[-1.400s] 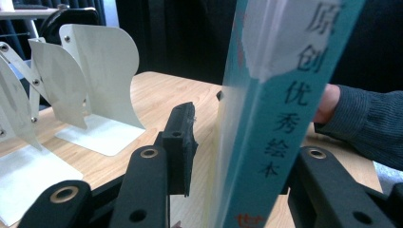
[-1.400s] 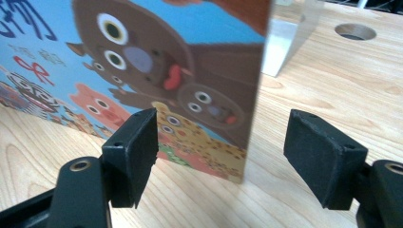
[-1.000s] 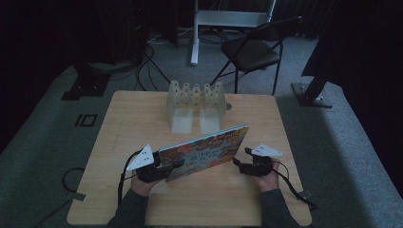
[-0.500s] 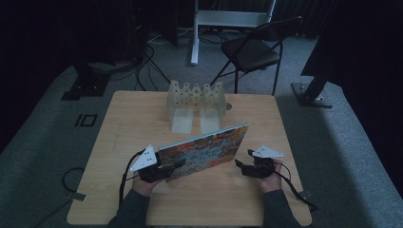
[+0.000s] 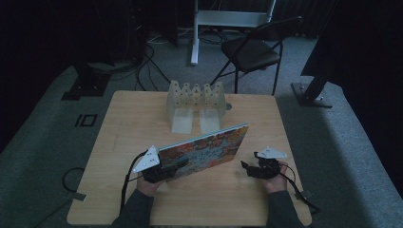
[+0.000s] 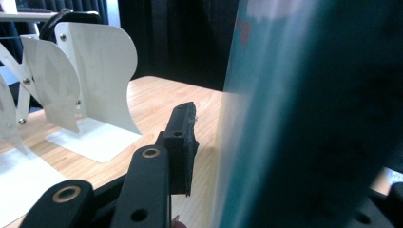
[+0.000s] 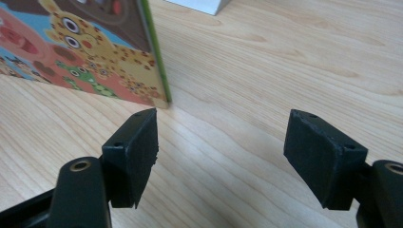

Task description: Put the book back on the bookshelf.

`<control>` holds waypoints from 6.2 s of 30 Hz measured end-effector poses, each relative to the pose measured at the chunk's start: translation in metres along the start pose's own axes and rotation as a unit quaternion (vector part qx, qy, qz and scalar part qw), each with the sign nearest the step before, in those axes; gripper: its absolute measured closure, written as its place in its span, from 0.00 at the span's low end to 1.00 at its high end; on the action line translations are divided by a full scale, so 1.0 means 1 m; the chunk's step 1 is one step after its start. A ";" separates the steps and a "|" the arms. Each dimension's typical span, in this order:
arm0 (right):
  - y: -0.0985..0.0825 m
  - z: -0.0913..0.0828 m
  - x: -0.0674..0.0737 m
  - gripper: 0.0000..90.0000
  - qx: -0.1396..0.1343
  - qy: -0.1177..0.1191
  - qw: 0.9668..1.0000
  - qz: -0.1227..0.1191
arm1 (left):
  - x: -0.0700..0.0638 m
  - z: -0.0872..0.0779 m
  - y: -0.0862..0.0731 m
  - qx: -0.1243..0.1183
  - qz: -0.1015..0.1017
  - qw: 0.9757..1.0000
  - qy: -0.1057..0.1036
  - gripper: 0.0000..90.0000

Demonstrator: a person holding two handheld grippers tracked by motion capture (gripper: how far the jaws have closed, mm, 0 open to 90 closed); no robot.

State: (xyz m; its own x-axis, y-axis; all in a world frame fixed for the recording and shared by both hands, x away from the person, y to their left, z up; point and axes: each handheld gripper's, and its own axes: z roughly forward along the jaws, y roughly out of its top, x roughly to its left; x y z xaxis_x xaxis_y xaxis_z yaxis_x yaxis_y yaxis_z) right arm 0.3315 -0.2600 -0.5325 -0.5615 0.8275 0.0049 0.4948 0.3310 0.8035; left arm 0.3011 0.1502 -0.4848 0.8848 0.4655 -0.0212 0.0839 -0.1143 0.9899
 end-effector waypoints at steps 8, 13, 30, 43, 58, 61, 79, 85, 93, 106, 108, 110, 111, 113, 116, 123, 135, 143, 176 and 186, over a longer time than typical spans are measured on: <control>-0.007 -0.001 -0.006 0.30 0.017 -0.008 1.000 0.006 | -0.004 0.003 -0.001 -0.012 0.008 1.000 0.004 0.74; -0.009 -0.001 -0.009 0.30 0.021 -0.010 1.000 0.014 | -0.004 0.003 -0.002 -0.017 0.010 1.000 0.009 0.77; -0.015 -0.006 -0.018 0.30 0.016 -0.021 0.999 0.026 | -0.006 0.005 -0.004 -0.019 -0.001 1.000 0.013 0.83; -0.017 -0.007 -0.021 0.30 0.015 -0.023 0.999 0.029 | -0.004 0.006 -0.008 -0.018 -0.018 1.000 -0.009 0.77; -0.022 -0.008 -0.028 0.30 0.021 -0.038 0.999 0.030 | -0.003 0.012 -0.014 -0.010 -0.018 0.999 -0.031 0.85; -0.022 -0.007 -0.028 0.30 0.021 -0.039 0.999 0.029 | -0.007 0.014 -0.014 -0.008 -0.011 0.999 -0.032 0.84; -0.023 -0.003 -0.030 0.30 0.034 -0.042 0.998 0.031 | -0.009 0.025 -0.015 -0.009 -0.018 1.000 -0.024 0.85; -0.023 -0.003 -0.030 0.30 0.034 -0.041 0.998 0.030 | -0.009 0.026 -0.015 -0.012 -0.019 1.000 -0.003 0.89; -0.023 -0.003 -0.030 0.30 0.035 -0.040 0.998 0.030 | -0.010 0.026 -0.016 -0.018 -0.022 1.000 -0.012 0.87; -0.023 -0.002 -0.030 0.30 0.039 -0.036 0.998 0.031 | -0.008 0.026 -0.017 -0.018 -0.025 0.999 -0.013 0.86; -0.023 -0.002 -0.030 0.30 0.039 -0.036 0.998 0.030 | -0.008 0.027 -0.017 -0.018 -0.025 0.999 -0.013 0.86; -0.023 -0.002 -0.030 0.30 0.040 -0.036 0.998 0.031 | -0.007 0.027 -0.018 -0.016 -0.027 0.999 -0.015 0.85; -0.023 -0.002 -0.030 0.30 0.040 -0.035 0.998 0.031 | -0.007 0.027 -0.019 -0.015 -0.027 0.999 -0.016 0.85; -0.023 -0.002 -0.030 0.30 0.040 -0.035 0.998 0.030 | -0.006 0.027 -0.021 -0.015 -0.030 0.999 -0.016 0.85; -0.023 -0.002 -0.030 0.30 0.041 -0.034 0.998 0.031 | -0.005 0.028 -0.024 -0.014 -0.036 0.999 -0.017 0.85; -0.023 -0.002 -0.030 0.30 0.045 -0.034 0.998 0.028 | -0.006 0.028 -0.025 -0.013 -0.029 0.999 -0.006 0.88; -0.023 -0.002 -0.029 0.30 0.046 -0.033 0.998 0.027 | -0.009 0.027 -0.025 -0.014 -0.036 0.999 0.011 0.90; -0.023 -0.002 -0.030 0.30 0.046 -0.033 0.998 0.028 | -0.012 0.023 -0.019 -0.006 -0.032 0.999 0.013 0.90; -0.023 -0.001 -0.029 0.29 0.047 -0.033 0.998 0.026 | -0.015 0.012 0.000 0.008 -0.012 0.999 0.052 0.90; -0.023 -0.002 -0.029 0.29 0.047 -0.033 0.998 0.028 | -0.011 0.008 0.000 0.007 -0.018 0.998 0.060 0.90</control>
State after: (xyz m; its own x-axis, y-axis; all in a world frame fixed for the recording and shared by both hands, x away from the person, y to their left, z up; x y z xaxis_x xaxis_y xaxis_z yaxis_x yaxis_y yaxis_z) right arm 0.3357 -0.2924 -0.5499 -0.4881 0.8727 0.0060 0.5858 0.3226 0.7435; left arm 0.2951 0.1385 -0.4853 0.8203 0.5707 -0.0382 0.1216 -0.1087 0.9866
